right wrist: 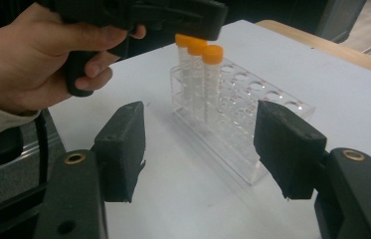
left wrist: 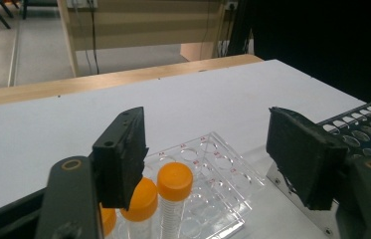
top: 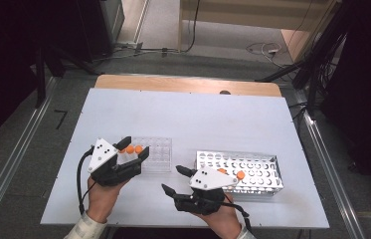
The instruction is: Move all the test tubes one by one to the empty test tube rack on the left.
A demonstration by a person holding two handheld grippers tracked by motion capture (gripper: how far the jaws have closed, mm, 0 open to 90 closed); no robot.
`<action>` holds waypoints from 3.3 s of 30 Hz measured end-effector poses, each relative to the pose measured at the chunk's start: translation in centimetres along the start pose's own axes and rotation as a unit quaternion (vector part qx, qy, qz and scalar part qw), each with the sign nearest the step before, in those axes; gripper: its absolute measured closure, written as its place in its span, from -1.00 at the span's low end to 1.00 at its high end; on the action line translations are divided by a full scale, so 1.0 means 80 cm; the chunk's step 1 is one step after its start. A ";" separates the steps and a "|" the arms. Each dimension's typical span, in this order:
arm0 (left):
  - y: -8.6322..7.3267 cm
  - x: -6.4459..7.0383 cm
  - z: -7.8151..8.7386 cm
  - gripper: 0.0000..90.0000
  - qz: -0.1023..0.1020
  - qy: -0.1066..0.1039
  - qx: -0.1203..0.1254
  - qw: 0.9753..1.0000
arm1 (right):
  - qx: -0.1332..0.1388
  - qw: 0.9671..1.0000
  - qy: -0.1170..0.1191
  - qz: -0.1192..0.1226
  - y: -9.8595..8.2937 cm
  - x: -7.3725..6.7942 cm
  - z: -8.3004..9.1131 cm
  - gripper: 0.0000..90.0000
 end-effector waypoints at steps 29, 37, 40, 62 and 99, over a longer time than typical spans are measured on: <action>-0.011 0.010 0.013 -0.51 -0.003 -0.017 -0.010 1.000 | 0.029 0.992 -0.117 -0.040 -0.042 0.044 0.121 -0.21; -0.012 0.011 0.013 -0.51 -0.004 -0.017 -0.011 1.000 | 0.029 0.988 -0.140 -0.057 -0.062 0.058 0.134 -0.22; -0.013 0.010 0.013 -0.51 -0.005 -0.017 -0.011 1.000 | 0.028 0.986 -0.148 -0.066 -0.072 0.064 0.136 -0.22; -0.013 0.009 0.014 -0.51 -0.001 -0.018 -0.010 1.000 | 0.016 0.983 -0.170 -0.075 -0.120 0.078 0.123 0.13; -0.013 0.009 0.014 -0.51 0.001 -0.019 -0.011 1.000 | 0.033 0.981 -0.180 -0.062 -0.094 0.072 0.136 0.59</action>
Point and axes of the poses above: each handheld gripper's, and its own axes: z roughly backward along the jaws, y roughly out of its top, x roughly to its right, the point moved 1 cm from there along -z, roughly forward along the jaws, and after that the axes turned 13 degrees about y, right-handed, at the moved point
